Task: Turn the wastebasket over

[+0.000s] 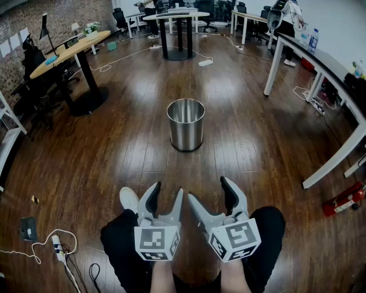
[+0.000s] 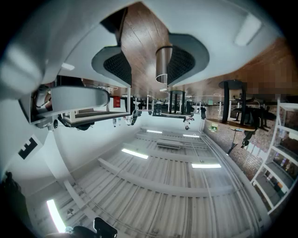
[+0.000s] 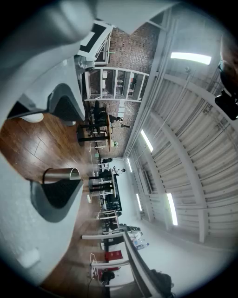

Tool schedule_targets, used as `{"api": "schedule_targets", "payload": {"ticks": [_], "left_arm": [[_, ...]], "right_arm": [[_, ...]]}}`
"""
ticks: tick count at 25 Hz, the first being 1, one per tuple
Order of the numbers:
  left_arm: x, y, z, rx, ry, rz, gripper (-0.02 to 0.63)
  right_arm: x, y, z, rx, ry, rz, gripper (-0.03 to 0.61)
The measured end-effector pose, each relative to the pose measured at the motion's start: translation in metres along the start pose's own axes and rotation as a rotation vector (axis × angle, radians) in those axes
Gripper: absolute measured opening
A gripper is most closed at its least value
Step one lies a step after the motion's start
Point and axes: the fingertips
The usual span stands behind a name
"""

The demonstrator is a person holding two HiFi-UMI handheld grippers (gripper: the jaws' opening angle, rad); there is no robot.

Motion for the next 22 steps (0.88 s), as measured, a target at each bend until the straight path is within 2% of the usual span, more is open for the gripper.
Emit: {"api": "schedule_targets", "payload": {"ticks": [5, 12, 18, 22], "left_arm": [[0.036, 0.01, 0.022, 0.057, -0.004, -0.049, 0.264], [0.087, 0.052, 0.041, 0.109, 0.009, -0.012, 0.264], [0.137, 0.088, 0.075, 0.13, -0.045, -0.011, 0.264], [0.167, 0.105, 0.099, 0.162, -0.076, -0.033, 0.264]], "right_arm": [[0.034, -0.024, 0.013, 0.032, -0.022, -0.051, 0.376], [0.092, -0.069, 0.041, 0.052, -0.071, -0.072, 0.371], [0.151, -0.077, 0.073, 0.01, -0.106, -0.029, 0.371], [0.178, -0.085, 0.098, 0.008, -0.156, -0.046, 0.371]]}}
Point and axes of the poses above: the fingertips, and each gripper's own axes: x forward along the fingers, y to its left, z out of its top, and after that the axes turned 10 degrees about -z, right-handed
